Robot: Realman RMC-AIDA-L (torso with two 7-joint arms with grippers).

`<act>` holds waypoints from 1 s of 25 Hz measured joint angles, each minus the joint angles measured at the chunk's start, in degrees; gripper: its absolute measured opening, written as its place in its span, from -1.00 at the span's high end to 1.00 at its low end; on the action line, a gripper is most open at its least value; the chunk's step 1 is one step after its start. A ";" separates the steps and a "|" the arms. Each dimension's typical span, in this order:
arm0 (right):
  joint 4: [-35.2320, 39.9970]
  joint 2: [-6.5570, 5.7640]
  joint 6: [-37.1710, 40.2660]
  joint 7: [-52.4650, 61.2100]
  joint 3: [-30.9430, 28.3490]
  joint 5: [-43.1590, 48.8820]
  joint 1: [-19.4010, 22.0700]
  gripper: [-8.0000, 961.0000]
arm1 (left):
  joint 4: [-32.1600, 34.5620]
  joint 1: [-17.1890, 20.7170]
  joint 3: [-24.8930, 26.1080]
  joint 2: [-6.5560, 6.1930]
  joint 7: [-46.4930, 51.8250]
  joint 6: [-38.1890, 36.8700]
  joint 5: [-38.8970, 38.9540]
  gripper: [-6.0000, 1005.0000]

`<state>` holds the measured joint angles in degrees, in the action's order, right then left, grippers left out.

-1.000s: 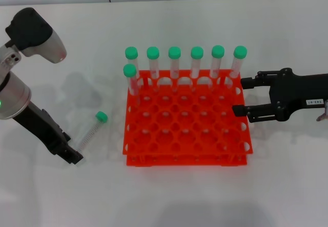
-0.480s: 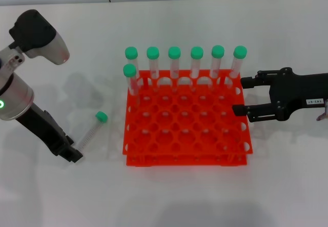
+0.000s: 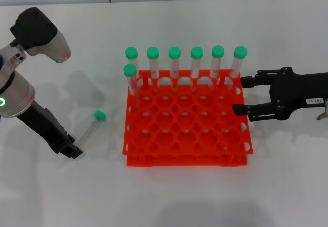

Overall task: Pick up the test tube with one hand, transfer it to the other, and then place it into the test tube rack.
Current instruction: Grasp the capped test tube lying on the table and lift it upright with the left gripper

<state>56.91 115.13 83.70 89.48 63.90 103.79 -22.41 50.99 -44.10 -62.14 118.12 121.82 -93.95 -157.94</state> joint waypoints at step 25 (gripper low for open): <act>-0.04 0.00 -0.03 -0.45 0.00 -0.26 0.00 -0.57 | -0.90 -0.47 -0.09 0.09 0.61 0.83 -1.31 0.55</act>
<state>56.87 115.13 83.67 89.03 63.90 103.53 -22.41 50.08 -44.57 -62.23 118.21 122.42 -93.12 -159.25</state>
